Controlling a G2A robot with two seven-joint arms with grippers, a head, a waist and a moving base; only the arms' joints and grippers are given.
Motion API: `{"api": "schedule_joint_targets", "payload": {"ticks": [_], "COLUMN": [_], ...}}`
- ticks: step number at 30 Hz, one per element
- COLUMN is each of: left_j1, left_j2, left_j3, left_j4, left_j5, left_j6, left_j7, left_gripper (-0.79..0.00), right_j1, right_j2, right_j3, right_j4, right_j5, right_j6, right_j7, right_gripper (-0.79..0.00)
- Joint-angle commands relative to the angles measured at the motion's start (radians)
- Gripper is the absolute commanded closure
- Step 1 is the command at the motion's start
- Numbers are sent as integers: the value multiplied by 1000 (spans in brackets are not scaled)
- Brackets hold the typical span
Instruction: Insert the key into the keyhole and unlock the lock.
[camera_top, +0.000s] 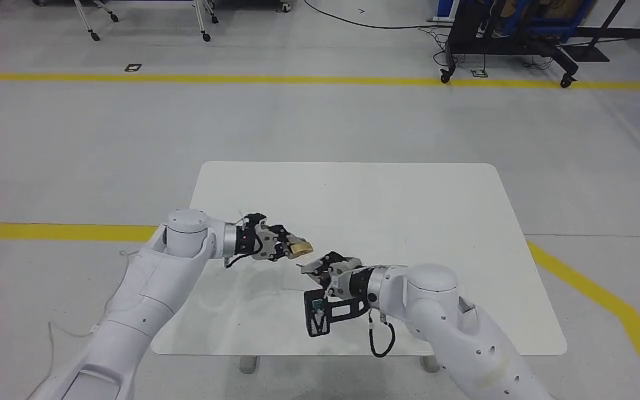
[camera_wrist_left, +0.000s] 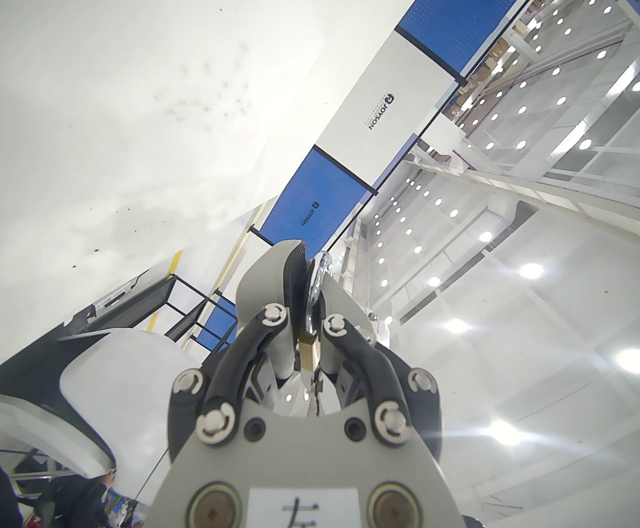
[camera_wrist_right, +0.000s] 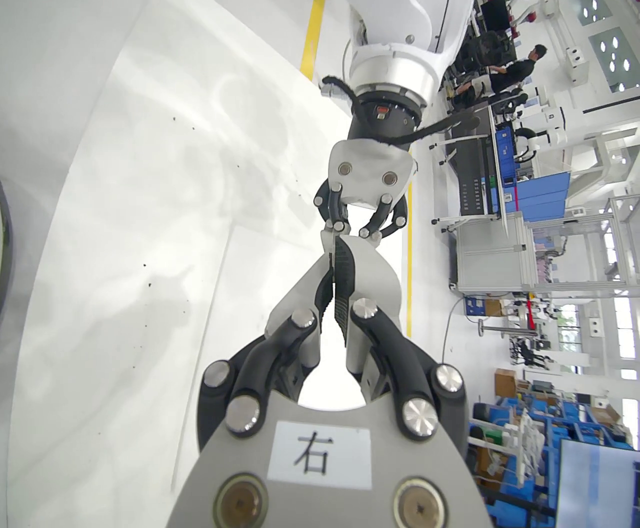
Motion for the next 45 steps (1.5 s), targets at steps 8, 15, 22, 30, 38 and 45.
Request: {"api": "schedule_joint_targets", "payload": {"ticks": [8,15,22,30,38,45], "left_j1": [-6,-9,-7,-5,-3,-6], "left_j2": [0,1,2,5,5,5], "left_j3": [8,13,17,15,19,22], "left_j4": [7,8,4,-2,-6,-2], "left_j5": [-1,2,6,6,5,-1], "left_j6": [-4,-5,-8,-6,5,14], "left_j7": [-3,-4,5,16,33,37], "left_gripper": [0,0,0,0,0,0], "right_j1": [12,10,24,41,61,81], "right_j2": [-8,-11,-18,-28,-44,-57], "right_j3": [-20,-24,-52,-91,-141,-173], "right_j4": [16,17,24,30,36,55], "right_j5": [40,45,49,35,22,14], "right_j6": [38,77,90,118,142,162], "right_j7": [82,145,204,276,369,426], "right_gripper": [0,0,0,0,0,0]}}
